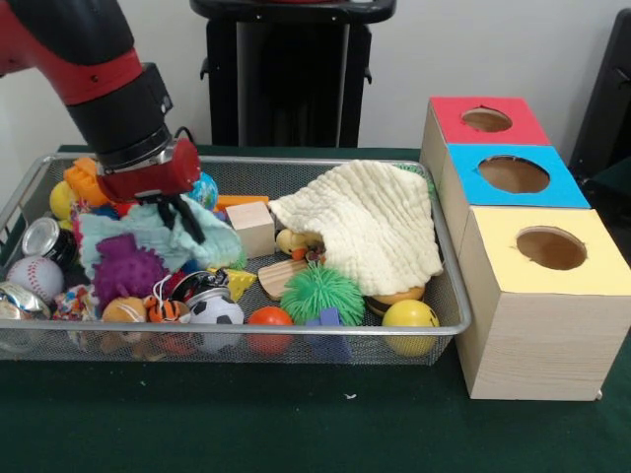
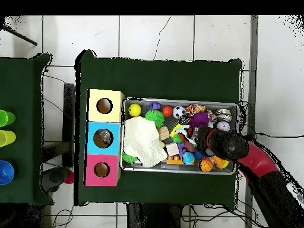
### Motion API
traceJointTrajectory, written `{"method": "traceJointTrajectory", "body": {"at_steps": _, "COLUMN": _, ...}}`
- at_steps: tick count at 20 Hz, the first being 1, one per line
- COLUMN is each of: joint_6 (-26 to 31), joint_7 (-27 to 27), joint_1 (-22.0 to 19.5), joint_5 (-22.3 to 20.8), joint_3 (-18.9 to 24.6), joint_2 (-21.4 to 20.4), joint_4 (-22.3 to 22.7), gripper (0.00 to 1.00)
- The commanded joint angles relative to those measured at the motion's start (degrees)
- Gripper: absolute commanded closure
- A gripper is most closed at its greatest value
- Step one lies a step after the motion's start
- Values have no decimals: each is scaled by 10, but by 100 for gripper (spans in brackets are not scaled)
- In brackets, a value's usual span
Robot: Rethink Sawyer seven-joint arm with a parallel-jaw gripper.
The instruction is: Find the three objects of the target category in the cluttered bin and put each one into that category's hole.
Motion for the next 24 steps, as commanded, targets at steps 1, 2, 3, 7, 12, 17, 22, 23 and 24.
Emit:
{"method": "traceJointTrajectory", "body": {"at_steps": 1, "joint_6": -30, "joint_7": 123, "joint_1": 38, "joint_5": 59, "joint_3": 46, "joint_2": 2, "joint_4": 91, "gripper": 100}}
{"method": "traceJointTrajectory", "body": {"at_steps": 2, "joint_6": -31, "joint_7": 120, "joint_1": 41, "joint_5": 63, "joint_3": 44, "joint_2": 1, "joint_4": 92, "gripper": 100}}
{"method": "traceJointTrajectory", "body": {"at_steps": 3, "joint_6": -31, "joint_7": 116, "joint_1": 43, "joint_5": 66, "joint_3": 42, "joint_2": -1, "joint_4": 91, "gripper": 100}}
{"method": "traceJointTrajectory", "body": {"at_steps": 7, "joint_6": -35, "joint_7": 115, "joint_1": 56, "joint_5": 81, "joint_3": 37, "joint_2": -11, "joint_4": 98, "gripper": 100}}
{"method": "traceJointTrajectory", "body": {"at_steps": 12, "joint_6": -39, "joint_7": 115, "joint_1": 69, "joint_5": 99, "joint_3": 29, "joint_2": -21, "joint_4": 105, "gripper": 100}}
{"method": "traceJointTrajectory", "body": {"at_steps": 17, "joint_6": -45, "joint_7": 113, "joint_1": 79, "joint_5": 112, "joint_3": 25, "joint_2": -29, "joint_4": 111, "gripper": 100}}
{"method": "traceJointTrajectory", "body": {"at_steps": 22, "joint_6": -54, "joint_7": 116, "joint_1": 88, "joint_5": 123, "joint_3": 24, "joint_2": -35, "joint_4": 120, "gripper": 100}}
{"method": "traceJointTrajectory", "body": {"at_steps": 23, "joint_6": -56, "joint_7": 119, "joint_1": 91, "joint_5": 127, "joint_3": 24, "joint_2": -39, "joint_4": 123, "gripper": 100}}
{"method": "traceJointTrajectory", "body": {"at_steps": 24, "joint_6": -57, "joint_7": 119, "joint_1": 91, "joint_5": 129, "joint_3": 24, "joint_2": -40, "joint_4": 126, "gripper": 100}}
